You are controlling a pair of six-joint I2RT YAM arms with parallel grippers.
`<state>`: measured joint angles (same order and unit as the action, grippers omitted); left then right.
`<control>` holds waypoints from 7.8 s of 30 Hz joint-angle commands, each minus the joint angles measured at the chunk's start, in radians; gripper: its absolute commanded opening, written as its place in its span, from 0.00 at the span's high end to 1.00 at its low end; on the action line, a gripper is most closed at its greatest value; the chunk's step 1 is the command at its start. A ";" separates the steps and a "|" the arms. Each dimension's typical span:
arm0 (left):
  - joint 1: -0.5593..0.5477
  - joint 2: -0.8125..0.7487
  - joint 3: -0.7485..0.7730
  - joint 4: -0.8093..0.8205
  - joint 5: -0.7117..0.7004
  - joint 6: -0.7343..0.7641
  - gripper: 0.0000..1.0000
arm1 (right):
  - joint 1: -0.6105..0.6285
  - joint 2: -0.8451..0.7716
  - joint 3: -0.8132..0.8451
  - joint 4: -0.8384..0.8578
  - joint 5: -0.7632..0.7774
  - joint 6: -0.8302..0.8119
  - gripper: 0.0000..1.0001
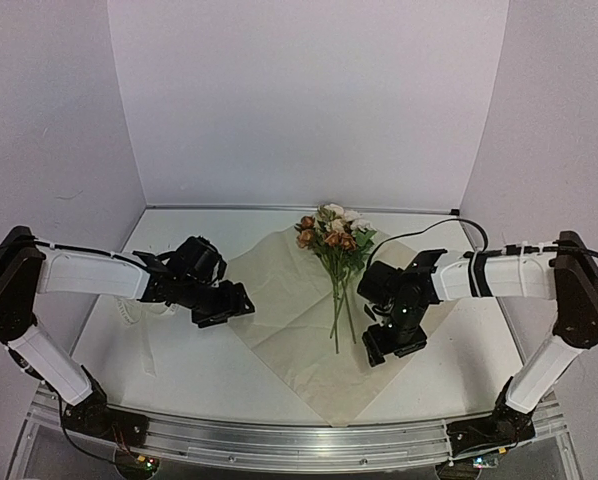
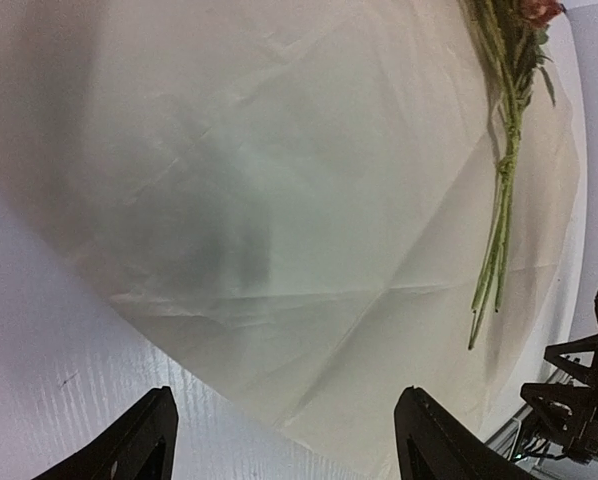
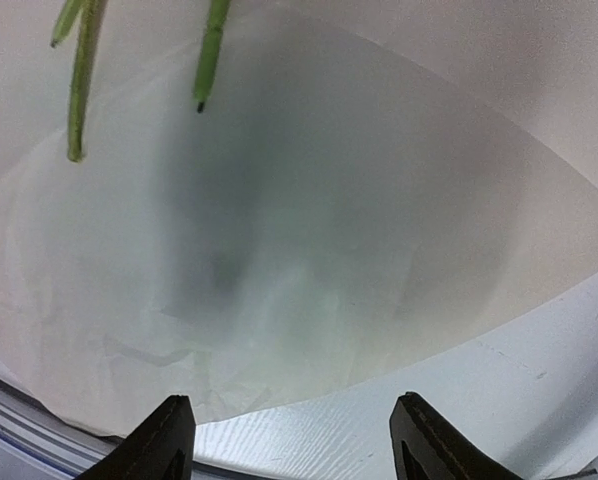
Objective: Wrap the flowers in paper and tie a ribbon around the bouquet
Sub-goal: Adjust the flattened wrapping paper at the center of the board, then fold the bottom corner of the flattened wrapping paper at the center of the board.
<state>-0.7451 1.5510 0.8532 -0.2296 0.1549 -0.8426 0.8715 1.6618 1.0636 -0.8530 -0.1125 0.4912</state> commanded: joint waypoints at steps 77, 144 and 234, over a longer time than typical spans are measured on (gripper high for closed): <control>0.067 -0.107 -0.150 0.404 0.215 -0.836 1.00 | 0.497 -0.010 -0.004 0.252 0.365 -0.340 0.02; -0.190 0.071 -0.251 0.512 0.216 -0.671 0.20 | 0.581 -0.174 -0.155 0.396 0.579 -0.435 0.45; 0.060 -0.037 0.039 0.224 0.635 -0.125 0.73 | 0.715 -0.064 0.056 0.177 0.417 -0.462 1.00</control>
<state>-0.6906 1.3247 0.7339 -0.1046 0.6145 -1.1467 1.5831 1.5843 1.0786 -0.6718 0.2635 -0.0326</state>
